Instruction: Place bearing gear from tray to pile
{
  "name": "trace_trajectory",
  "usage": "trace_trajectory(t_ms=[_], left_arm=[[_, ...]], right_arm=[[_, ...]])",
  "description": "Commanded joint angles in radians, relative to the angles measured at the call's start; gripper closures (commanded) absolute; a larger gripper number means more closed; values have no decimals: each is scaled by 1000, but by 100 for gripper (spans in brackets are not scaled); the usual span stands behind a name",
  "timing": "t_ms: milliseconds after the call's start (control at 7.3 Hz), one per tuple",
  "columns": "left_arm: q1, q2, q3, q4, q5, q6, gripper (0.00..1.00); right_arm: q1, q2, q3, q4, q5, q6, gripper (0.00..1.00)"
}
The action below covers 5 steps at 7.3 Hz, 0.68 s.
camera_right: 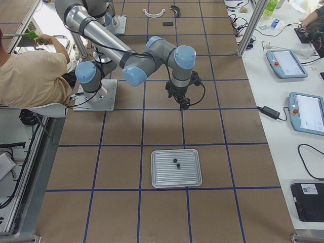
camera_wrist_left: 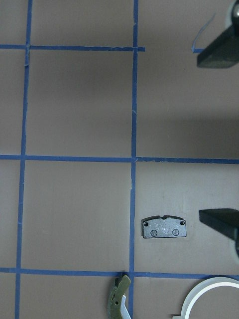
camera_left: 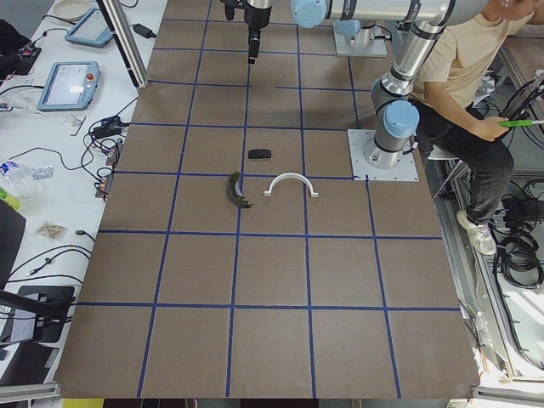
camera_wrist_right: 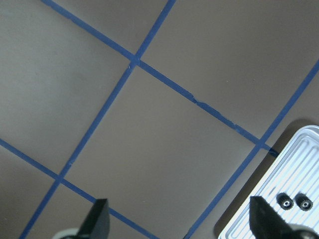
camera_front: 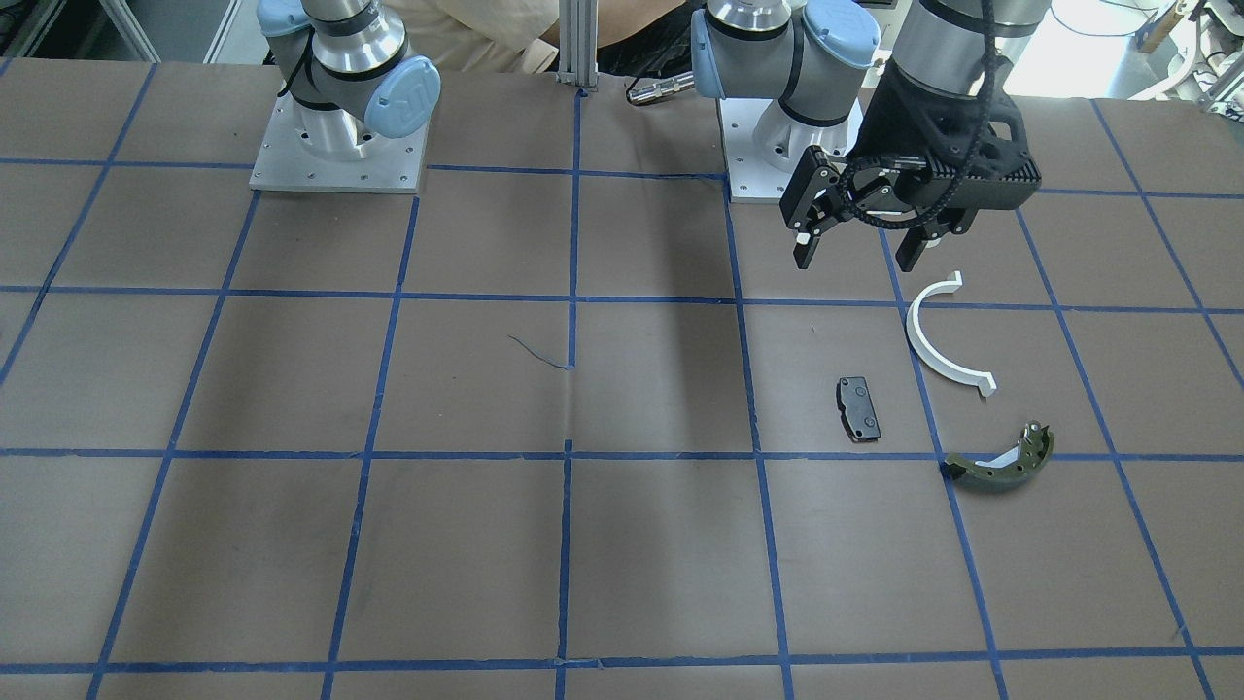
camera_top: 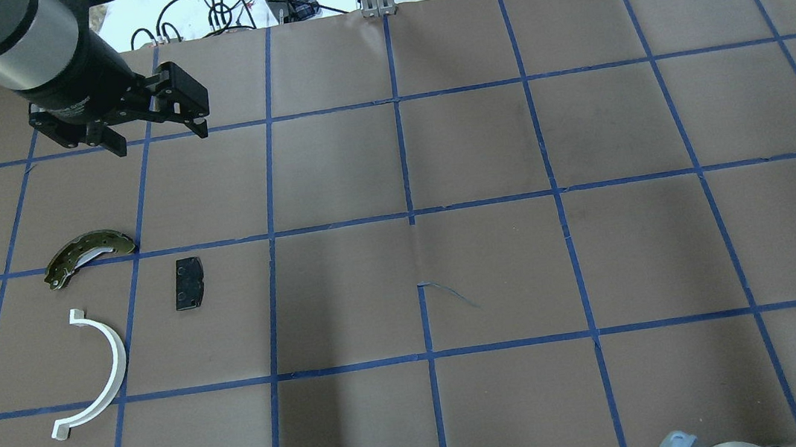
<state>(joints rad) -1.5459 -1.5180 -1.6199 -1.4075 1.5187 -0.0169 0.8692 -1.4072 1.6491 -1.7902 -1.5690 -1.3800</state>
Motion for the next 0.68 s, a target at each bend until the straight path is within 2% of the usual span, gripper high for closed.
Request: trace_trajectory(t_ms=[0,137,274,548], left_arm=[[1,1,0,2,0,0,0],[1,1,0,2,0,0,0],[1,1,0,1,0,0,0],[1,-1,0,2,-2,0,0]], right_arm=[[-73,94,-3,-151,-6,-257,0],[-100,129,-3,-197,-66,-383,0],[-116,166,-3,-266,-71,-530,0],[-153,246,-6,-301,-63,-649,0]])
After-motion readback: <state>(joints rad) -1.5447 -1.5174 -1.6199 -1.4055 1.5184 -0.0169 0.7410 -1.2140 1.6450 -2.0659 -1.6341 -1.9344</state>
